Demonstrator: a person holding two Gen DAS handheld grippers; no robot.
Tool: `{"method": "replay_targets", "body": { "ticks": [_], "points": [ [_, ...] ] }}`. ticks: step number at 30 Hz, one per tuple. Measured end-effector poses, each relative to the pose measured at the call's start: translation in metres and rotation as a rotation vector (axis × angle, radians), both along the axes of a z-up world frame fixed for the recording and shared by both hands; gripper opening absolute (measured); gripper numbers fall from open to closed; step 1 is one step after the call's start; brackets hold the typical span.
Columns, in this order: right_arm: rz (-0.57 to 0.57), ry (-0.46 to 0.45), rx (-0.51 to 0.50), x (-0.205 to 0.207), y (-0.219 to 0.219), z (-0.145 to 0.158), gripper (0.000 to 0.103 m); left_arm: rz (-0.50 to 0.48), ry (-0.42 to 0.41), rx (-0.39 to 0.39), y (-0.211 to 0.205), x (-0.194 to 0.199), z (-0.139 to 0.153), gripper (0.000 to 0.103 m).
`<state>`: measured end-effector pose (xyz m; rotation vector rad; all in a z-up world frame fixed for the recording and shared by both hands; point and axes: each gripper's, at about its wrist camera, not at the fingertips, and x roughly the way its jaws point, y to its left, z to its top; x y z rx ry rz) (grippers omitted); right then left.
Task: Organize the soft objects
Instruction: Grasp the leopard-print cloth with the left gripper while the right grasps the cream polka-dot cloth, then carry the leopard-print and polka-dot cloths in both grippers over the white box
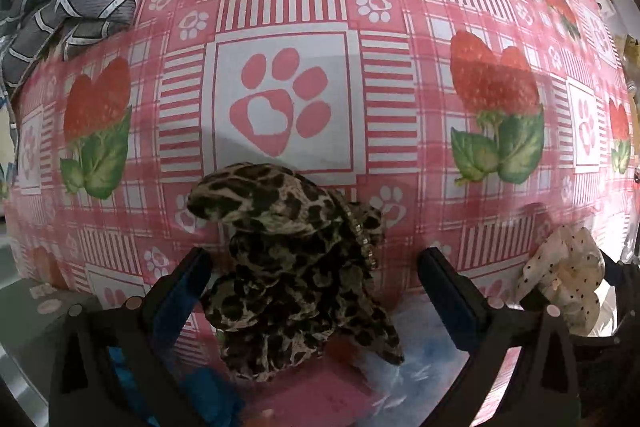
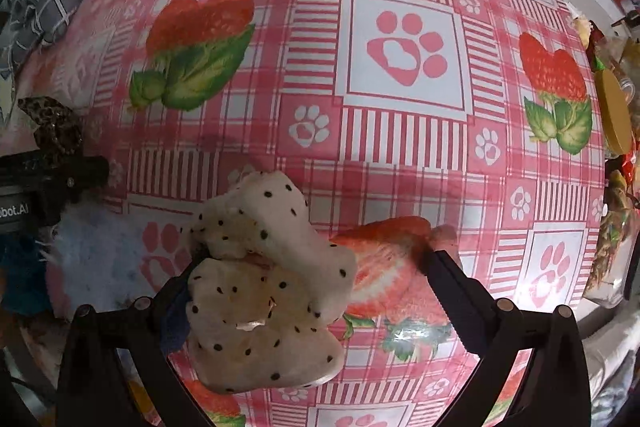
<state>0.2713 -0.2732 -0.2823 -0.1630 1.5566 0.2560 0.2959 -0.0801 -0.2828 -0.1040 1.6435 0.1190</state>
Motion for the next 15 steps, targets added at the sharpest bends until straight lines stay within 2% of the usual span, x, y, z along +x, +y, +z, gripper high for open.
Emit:
{"method": "replay_targets", "body": {
  "ticks": [2, 6, 7, 8, 10, 11, 12, 13, 15],
  "points": [
    [0.002, 0.019, -0.006, -0.012, 0.01, 0.003, 0.103, 0.0, -0.001, 0.0, 0.003, -0.004, 0.0, 0.103],
    [0.025, 0.051, -0.014, -0.007, 0.016, 0.004, 0.102, 0.014, 0.03, -0.005, 0.009, 0.0, 0.007, 0.102],
    [0.03, 0.047, -0.014, 0.003, 0.015, 0.012, 0.101, 0.02, 0.029, -0.007, 0.011, 0.003, 0.009, 0.101],
    [0.04, 0.034, -0.01, 0.008, 0.017, 0.015, 0.095, 0.016, 0.021, -0.006, 0.011, 0.003, 0.01, 0.097],
    [0.066, 0.007, -0.004, 0.012, 0.022, 0.022, 0.079, -0.014, -0.006, -0.001, 0.006, 0.001, 0.017, 0.084],
    [0.074, 0.0, 0.003, 0.009, 0.023, 0.026, 0.063, -0.035, -0.018, 0.001, 0.002, 0.001, 0.022, 0.068],
    [0.08, -0.005, 0.015, 0.009, 0.025, 0.03, 0.045, -0.067, -0.028, 0.0, -0.002, 0.001, 0.028, 0.041],
    [0.078, 0.003, 0.031, 0.009, 0.025, 0.033, 0.039, -0.084, -0.022, -0.011, -0.004, 0.001, 0.03, 0.03],
    [0.049, 0.027, 0.059, 0.01, 0.023, 0.034, 0.031, -0.072, -0.029, 0.005, -0.003, 0.0, 0.036, 0.027]
  ]
}}
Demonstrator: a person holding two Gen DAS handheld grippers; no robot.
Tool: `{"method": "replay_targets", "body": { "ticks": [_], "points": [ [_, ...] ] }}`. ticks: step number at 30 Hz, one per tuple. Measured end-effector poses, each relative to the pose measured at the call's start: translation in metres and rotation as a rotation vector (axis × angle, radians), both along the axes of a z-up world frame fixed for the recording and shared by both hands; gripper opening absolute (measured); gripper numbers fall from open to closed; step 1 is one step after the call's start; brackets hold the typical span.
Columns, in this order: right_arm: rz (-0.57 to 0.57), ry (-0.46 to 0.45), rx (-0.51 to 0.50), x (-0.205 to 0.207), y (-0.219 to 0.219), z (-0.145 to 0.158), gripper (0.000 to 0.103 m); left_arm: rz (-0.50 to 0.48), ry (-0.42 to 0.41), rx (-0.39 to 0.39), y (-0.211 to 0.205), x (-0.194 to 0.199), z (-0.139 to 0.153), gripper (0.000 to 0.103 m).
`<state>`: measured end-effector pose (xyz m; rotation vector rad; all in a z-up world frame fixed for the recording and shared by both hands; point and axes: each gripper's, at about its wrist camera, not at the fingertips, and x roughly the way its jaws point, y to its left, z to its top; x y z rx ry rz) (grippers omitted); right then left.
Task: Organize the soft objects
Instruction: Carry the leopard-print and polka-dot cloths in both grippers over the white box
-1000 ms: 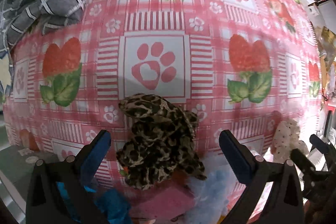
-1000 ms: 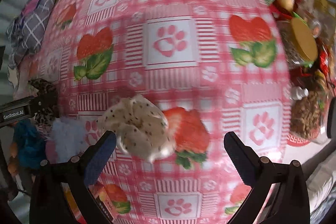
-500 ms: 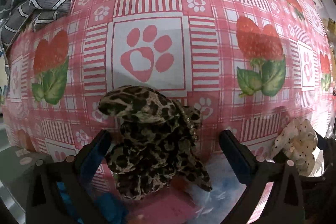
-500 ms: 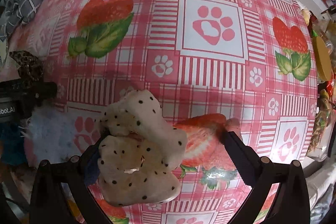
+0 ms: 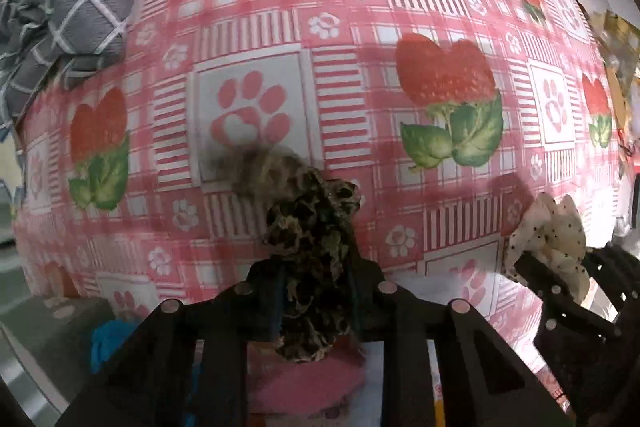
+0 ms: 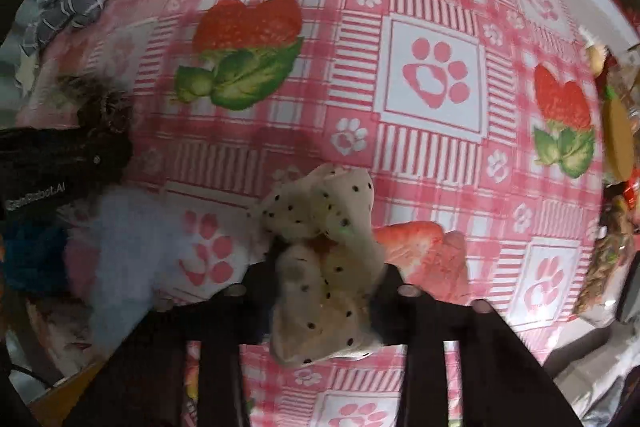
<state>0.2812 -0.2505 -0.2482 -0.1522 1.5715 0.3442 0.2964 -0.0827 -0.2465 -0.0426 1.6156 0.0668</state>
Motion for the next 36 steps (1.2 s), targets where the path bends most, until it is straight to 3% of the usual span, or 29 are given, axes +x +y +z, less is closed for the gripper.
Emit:
{"method": "replay_targets", "body": {
  "ticks": [9, 17, 36],
  "points": [
    [-0.078, -0.007, 0.059, -0.009, -0.033, 0.038, 0.03, 0.042, -0.125, 0.0, 0.021, -0.028, 0.055, 0.027],
    [-0.131, -0.028, 0.096, -0.046, -0.06, 0.082, 0.03, 0.076, -0.17, -0.017, 0.036, -0.079, 0.094, 0.027],
    [-0.235, -0.075, 0.17, -0.149, -0.071, 0.151, 0.03, -0.15, -0.212, -0.073, -0.004, -0.214, 0.164, 0.027]
  ]
}}
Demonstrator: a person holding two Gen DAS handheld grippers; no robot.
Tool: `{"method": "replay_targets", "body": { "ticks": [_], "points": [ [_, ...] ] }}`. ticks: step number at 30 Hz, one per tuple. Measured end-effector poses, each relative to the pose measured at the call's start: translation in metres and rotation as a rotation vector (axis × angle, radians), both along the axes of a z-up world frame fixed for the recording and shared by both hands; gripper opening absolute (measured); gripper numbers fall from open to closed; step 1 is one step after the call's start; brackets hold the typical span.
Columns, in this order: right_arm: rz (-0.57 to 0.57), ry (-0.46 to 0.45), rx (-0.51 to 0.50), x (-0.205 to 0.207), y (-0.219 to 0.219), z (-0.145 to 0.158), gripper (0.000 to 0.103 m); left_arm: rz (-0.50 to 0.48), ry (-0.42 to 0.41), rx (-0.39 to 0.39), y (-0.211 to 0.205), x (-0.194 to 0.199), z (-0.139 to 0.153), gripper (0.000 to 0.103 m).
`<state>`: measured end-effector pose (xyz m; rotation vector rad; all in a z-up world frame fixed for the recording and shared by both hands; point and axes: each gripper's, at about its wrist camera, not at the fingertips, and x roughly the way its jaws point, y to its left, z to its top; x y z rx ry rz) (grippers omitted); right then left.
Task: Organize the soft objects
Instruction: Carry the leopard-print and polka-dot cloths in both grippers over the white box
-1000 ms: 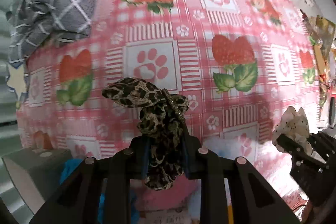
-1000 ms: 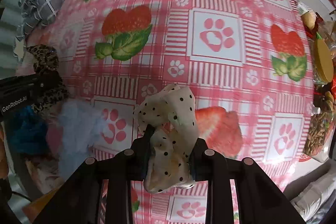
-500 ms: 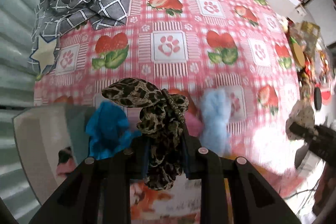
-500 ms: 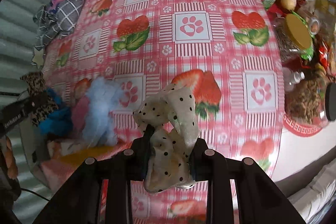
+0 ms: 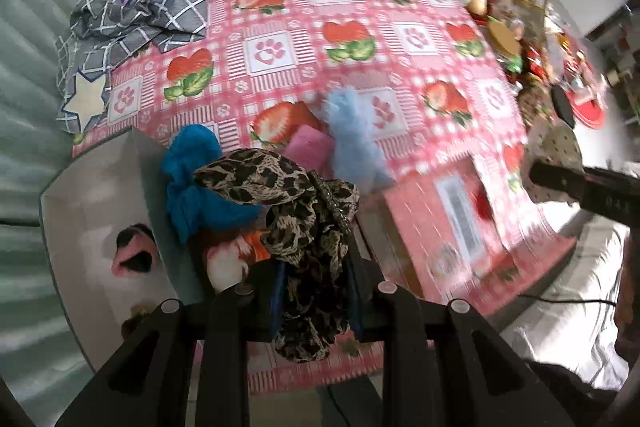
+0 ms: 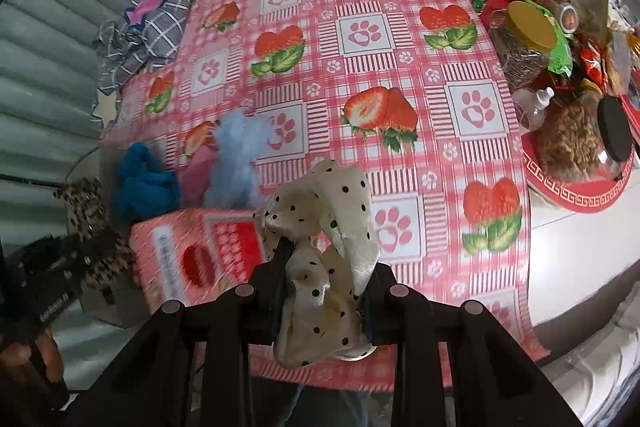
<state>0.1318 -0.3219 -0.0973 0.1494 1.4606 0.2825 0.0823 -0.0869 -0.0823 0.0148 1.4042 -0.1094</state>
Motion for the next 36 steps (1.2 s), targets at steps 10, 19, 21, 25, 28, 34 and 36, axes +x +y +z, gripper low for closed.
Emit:
{"method": "replay_targets", "body": {
  "ticks": [10, 19, 21, 25, 28, 34, 36],
  "points": [
    [-0.049, -0.093, 0.034, -0.056, 0.008, 0.052, 0.03, -0.082, -0.069, -0.038, -0.015, -0.045, 0.027, 0.027],
    [-0.065, -0.116, 0.081, -0.109, 0.026, 0.066, 0.03, -0.058, -0.124, -0.059, 0.001, -0.081, 0.049, 0.027],
    [-0.033, -0.141, 0.077, -0.112, 0.032, 0.074, 0.03, -0.035, -0.153, -0.053, 0.008, -0.087, 0.057, 0.027],
    [0.026, -0.183, 0.073, -0.114, 0.039, 0.089, 0.03, 0.047, -0.177, -0.062, 0.018, -0.094, 0.065, 0.027],
    [0.07, -0.192, 0.068, -0.119, 0.041, 0.092, 0.03, 0.089, -0.177, -0.067, 0.016, -0.098, 0.066, 0.027],
    [0.141, -0.171, 0.074, -0.131, 0.038, 0.092, 0.03, 0.093, -0.182, -0.054, -0.009, -0.11, 0.074, 0.027],
    [0.169, -0.177, 0.074, -0.134, 0.039, 0.095, 0.03, 0.097, -0.193, -0.048, -0.013, -0.112, 0.079, 0.027]
  ]
}}
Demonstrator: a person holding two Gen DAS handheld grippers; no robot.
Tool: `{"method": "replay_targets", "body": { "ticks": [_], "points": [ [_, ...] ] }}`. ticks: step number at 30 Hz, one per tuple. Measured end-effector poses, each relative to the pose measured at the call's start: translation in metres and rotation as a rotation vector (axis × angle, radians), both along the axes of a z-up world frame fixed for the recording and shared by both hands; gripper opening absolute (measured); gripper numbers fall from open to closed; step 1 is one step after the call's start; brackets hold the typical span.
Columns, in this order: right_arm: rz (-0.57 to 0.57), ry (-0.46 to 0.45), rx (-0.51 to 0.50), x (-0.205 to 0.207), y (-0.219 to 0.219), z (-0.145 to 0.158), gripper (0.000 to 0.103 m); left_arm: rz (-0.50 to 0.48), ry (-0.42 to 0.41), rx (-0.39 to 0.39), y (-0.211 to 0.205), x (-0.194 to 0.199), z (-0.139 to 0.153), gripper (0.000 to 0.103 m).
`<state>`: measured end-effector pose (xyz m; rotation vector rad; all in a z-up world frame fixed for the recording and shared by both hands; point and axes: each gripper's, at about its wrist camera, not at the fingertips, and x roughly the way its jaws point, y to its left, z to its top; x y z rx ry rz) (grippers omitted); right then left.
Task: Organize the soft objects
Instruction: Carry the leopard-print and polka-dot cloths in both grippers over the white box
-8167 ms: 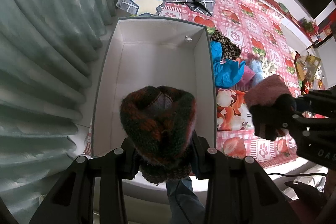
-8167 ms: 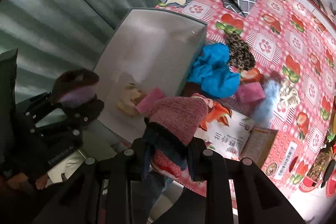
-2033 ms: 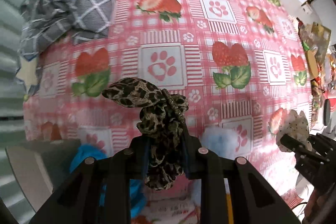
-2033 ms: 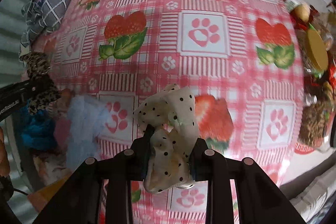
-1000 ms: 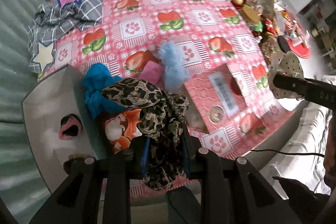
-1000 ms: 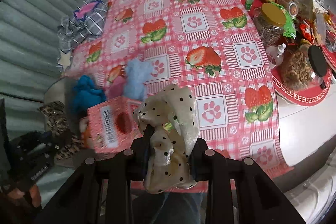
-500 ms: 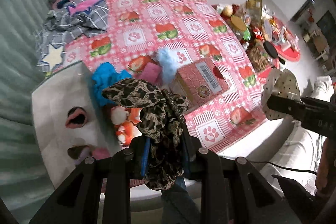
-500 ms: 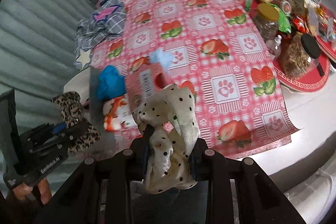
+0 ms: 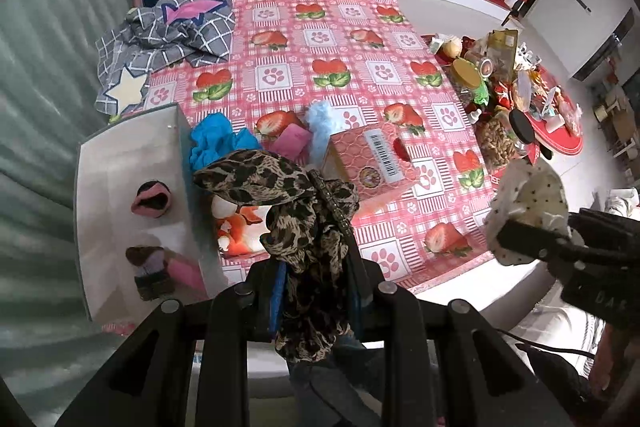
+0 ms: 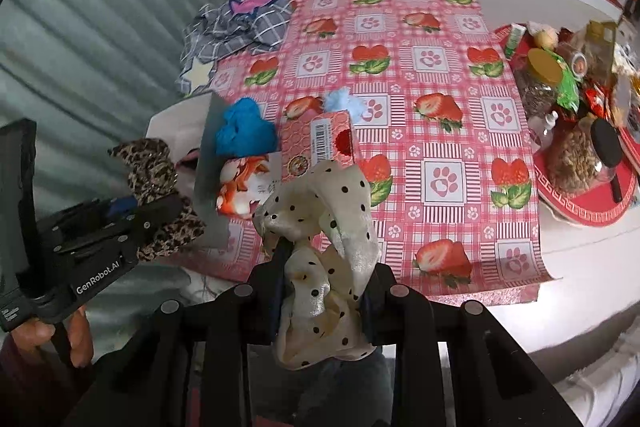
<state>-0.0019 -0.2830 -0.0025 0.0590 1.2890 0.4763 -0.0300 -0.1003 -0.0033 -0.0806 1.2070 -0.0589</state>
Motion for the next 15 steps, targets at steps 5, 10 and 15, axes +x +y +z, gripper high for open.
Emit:
{"method": "replay_targets", "body": {
  "ticks": [5, 10, 15],
  "points": [
    [0.061, -0.022, -0.001, -0.004, 0.005, 0.008, 0.03, 0.051, -0.02, 0.002, 0.001, -0.006, 0.011, 0.028],
    [0.089, -0.042, 0.005, -0.005, 0.005, 0.016, 0.03, 0.087, -0.044, 0.001, 0.001, -0.015, 0.02, 0.028],
    [0.12, -0.057, 0.005, -0.009, 0.008, 0.021, 0.03, 0.121, -0.064, -0.004, 0.006, -0.021, 0.026, 0.028]
  ]
}}
